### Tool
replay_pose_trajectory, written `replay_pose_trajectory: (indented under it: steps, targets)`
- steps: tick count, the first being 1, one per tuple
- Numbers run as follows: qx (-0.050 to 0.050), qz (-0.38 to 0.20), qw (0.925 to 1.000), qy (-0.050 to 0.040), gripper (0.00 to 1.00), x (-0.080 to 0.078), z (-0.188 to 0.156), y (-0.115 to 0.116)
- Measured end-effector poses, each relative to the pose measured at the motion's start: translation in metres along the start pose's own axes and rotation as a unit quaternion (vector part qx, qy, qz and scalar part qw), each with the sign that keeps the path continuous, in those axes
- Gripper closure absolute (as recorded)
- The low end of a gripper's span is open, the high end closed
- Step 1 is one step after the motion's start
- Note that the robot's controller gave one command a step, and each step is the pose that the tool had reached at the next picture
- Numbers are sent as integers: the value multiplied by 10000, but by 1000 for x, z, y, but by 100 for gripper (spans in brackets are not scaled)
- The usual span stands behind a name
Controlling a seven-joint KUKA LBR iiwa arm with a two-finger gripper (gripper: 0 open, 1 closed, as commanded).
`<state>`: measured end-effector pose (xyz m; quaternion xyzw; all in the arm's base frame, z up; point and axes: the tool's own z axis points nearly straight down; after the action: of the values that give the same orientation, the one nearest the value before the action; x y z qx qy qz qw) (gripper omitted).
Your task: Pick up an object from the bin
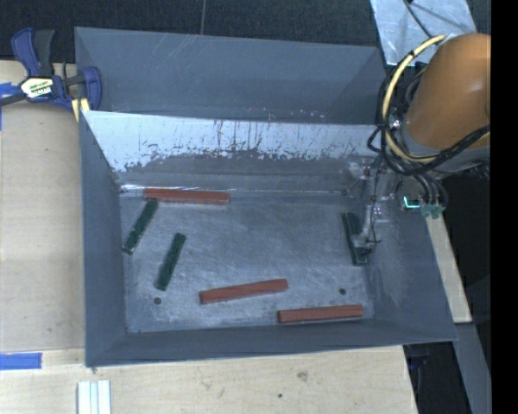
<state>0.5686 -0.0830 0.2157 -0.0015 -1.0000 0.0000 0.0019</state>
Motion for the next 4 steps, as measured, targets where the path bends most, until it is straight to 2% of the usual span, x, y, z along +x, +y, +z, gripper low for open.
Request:
replay_pose_trajectory:
  steps: [1, 2, 3, 4]
  targets:
    - [-10, 428, 9991, 17, 0, 44, 105, 42]
    - [5, -88, 9999, -54, 0, 77, 145, 85]
    - [2, -665, 9978, -80, 0, 78, 144, 137]
    - [1, -656, 9978, -29, 100, 80, 144, 136]
